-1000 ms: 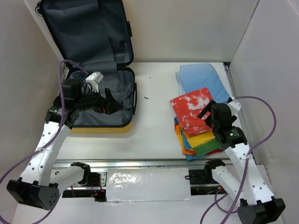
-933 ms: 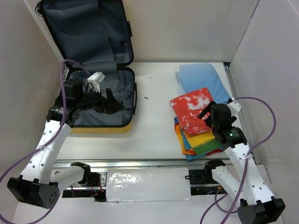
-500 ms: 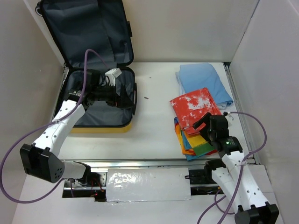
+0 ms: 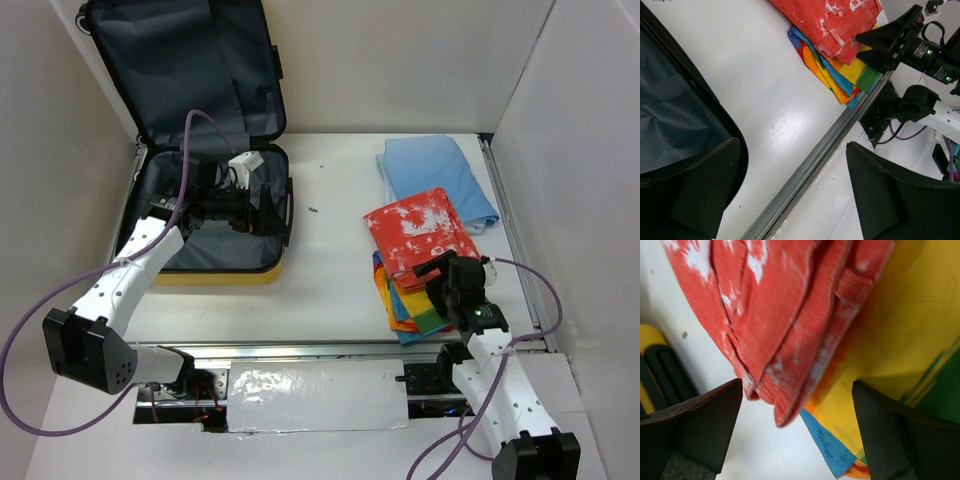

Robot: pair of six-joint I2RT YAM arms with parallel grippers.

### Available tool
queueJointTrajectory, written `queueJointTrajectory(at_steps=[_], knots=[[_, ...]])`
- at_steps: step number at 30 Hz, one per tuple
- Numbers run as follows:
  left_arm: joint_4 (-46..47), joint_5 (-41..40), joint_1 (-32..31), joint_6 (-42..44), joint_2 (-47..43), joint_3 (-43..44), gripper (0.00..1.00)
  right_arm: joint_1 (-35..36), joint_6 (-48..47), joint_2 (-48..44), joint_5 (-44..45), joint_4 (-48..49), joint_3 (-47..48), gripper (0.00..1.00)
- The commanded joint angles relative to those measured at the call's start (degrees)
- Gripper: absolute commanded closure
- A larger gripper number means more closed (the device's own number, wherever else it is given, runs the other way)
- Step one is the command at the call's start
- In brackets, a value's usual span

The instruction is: Pack the luggage

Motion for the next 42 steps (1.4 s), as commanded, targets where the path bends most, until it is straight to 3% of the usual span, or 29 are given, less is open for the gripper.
queueJointTrajectory(at_steps=[1,5,12,18,28,30,31,34,42], knots=[[1.62,1.78,-0.21,0.41,-1.85,-0.66,0.01,-1.37,0.88,1.74,-0.25,7.55,0.11,0.05],[1.62,1.86,-0.21,0.14,-1.41,-0.57,0.01,-2.43,1.49,6.4,-0.6,10.44,0.03,0.08],[2.41,3.44,-0.3,-0.82,-0.8,-0.05,0.01,-2.6,5.97,7.2,-0.34,16.86,-4.45,0.09],[1.97,3.53,-1.44,-1.09,0.87,1.27,0.01,-2.87,5.89,9.3,1.59,21.0,-4.02,0.15],[2.41,3.09,-2.14,-1.53,1.14,0.48,0.01,-3.04,4.49,12.74,1.51,23.37,-1.91,0.43],[2.59,2.48,-2.4,-1.88,1.84,1.18,0.01,-2.96,2.82,12.56,0.9,22.23,-0.16,0.66],[2.59,2.13,-2.58,-2.58,2.19,1.53,0.01,-3.04,2.2,12.56,0.54,21.27,0.72,0.69],[2.32,-0.24,-4.25,-4.33,5.96,5.39,0.01,-3.04,-0.34,13.7,-1.91,19.42,3.71,0.76],[2.5,-3.84,-13.55,-5.93,28.88,27.79,0.01,-2.96,-4.74,14.49,-7.01,15.74,6.97,1.0]])
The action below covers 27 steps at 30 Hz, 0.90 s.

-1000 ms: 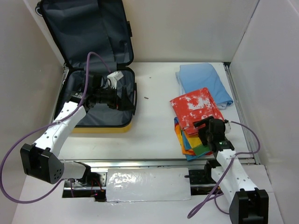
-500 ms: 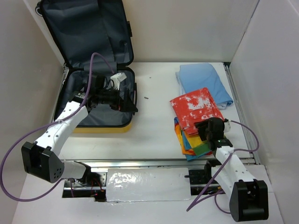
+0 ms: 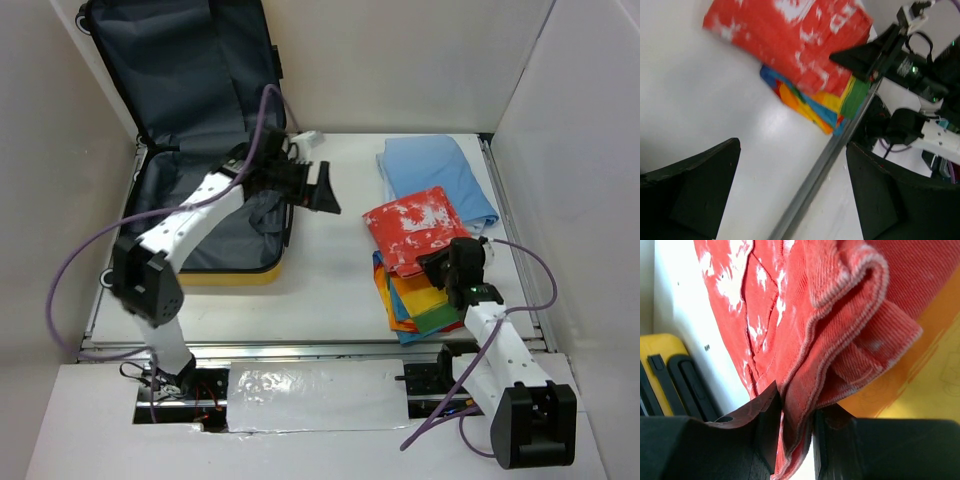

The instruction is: Pack the luggage

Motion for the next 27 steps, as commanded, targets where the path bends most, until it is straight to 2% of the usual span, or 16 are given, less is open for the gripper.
queueJointTrajectory(at_steps=[1,6,10,13,18,20,25,27], knots=[[1.62,-2.49,-3.47,-0.74,10.66,10.92,0.01,-0.4,-3.67,-0.28,-5.13,-0.14,3.58,1.0],[4.43,-4.6,-5.76,2.68,23.26,22.73,0.01,-0.75,-8.42,-0.9,-11.73,-1.19,3.31,1.0],[14.51,-3.47,-5.85,6.72,28.81,20.73,0.01,-0.75,-12.55,-1.07,-18.49,-3.21,3.58,1.0],[17.35,-3.64,-6.63,9.45,32.31,22.3,0.01,-2.58,-16.59,-1.25,-22.27,-6.11,4.28,1.0],[14.73,-6.27,-7.34,13.58,39.52,30.81,0.01,-3.91,-23.08,-1.77,-27.1,-11.21,5.51,1.0],[13.76,-7.07,-7.34,13.94,40.41,31.27,0.01,-4.88,-24.33,-2.21,-27.47,-13.5,5.78,1.0],[17.53,-6.37,-7.34,11.92,39.54,25.3,0.01,-6.38,-26.79,-2.74,-30.8,-15.26,4.99,1.0],[16.75,-4.09,-7.34,11.65,41.19,26.86,0.01,-6.55,-27.49,-2.57,-31.07,-15.87,4.72,1.0]])
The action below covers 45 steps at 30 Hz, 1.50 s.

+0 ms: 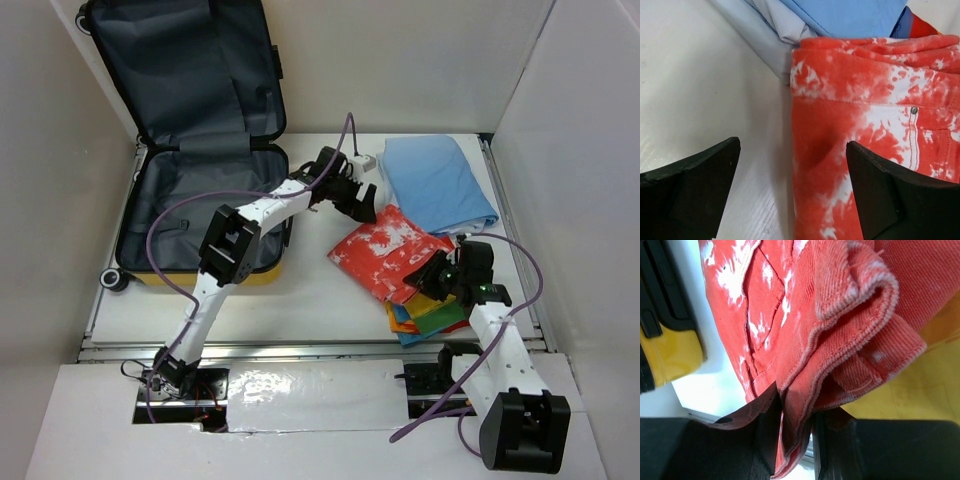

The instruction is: Pack the luggage

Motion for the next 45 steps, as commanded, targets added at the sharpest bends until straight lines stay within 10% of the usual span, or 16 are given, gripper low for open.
queueJointTrajectory(at_steps=[1,13,18,23,29,36,39,42,45], knots=[[1.14,3.17,-0.21,0.35,1.95,1.69,0.01,-0.28,-3.63,-0.84,-4.45,-2.58,1.69,1.0],[-12.4,9.24,-0.21,-4.83,-0.23,1.37,0.06,-1.16,-0.56,-2.07,-1.64,-2.15,1.42,0.93],[-14.16,17.14,-0.13,-7.29,0.81,0.74,0.11,-1.51,0.85,-1.28,0.56,-2.41,1.42,0.73],[-11.18,20.49,0.22,-10.1,0.47,-2.07,0.4,-1.69,3.92,-0.84,3.89,-1.97,0.45,0.27],[-10.29,21.9,0.31,-10.02,-0.94,-2.69,0.73,-1.77,6.21,1.27,6.53,0.3,-2.18,0.18],[-11.09,22.6,0.58,-10.19,-1.64,-2.87,1.0,-1.77,8.67,2.94,10.14,3.03,-4.38,0.27],[-11.52,23.48,0.84,-10.37,-2.43,-2.43,1.0,-1.77,9.82,3.29,11.02,4.53,-5.61,0.49],[-12.92,23.84,0.75,-10.2,-4.1,-1.29,1.0,-1.77,9.73,1.28,11.98,3.66,-4.74,0.99],[-14.42,22.7,0.84,-9.76,-6.99,-0.85,1.0,-1.77,8.68,-2.14,11.99,2.43,-2.1,1.0]])
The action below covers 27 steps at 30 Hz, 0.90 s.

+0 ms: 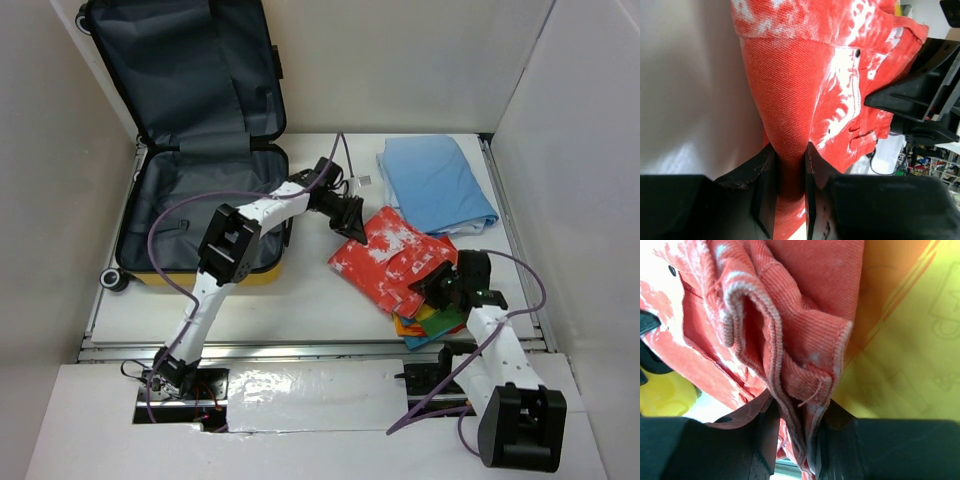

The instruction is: Pack the luggage

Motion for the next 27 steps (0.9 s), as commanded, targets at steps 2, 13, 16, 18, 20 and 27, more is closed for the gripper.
queueJointTrajectory(at_steps=[2,13,16,18,20,27], knots=[[-3.52,0.88,0.25,0.91,-10.63,2.15,1.0,-0.35,-1.75,-4.56,3.64,-0.75,6.23,1.0],[-12.99,-2.9,13.86,2.93,-26.99,3.02,1.0,14.91,-2.47,7.63,-1.28,-1.47,34.15,1.0],[-17.04,-10.08,20.8,4.78,-32.25,2.33,1.0,23.42,-1.06,16.94,0.11,-0.06,45.22,1.0],[-17.06,-15.63,26.14,4.35,-35.16,-0.04,1.0,27.14,-1.05,25.02,1.35,0.21,48.09,1.0],[-15.14,-19.86,30.11,4.08,-39.62,-5.57,1.0,31.54,-0.97,33.43,0.48,1.09,58.78,1.0],[-13.37,-30.15,44.54,5.22,-44.05,-14.8,1.0,42.18,-1.93,57.02,3.1,1.62,83.98,1.0]])
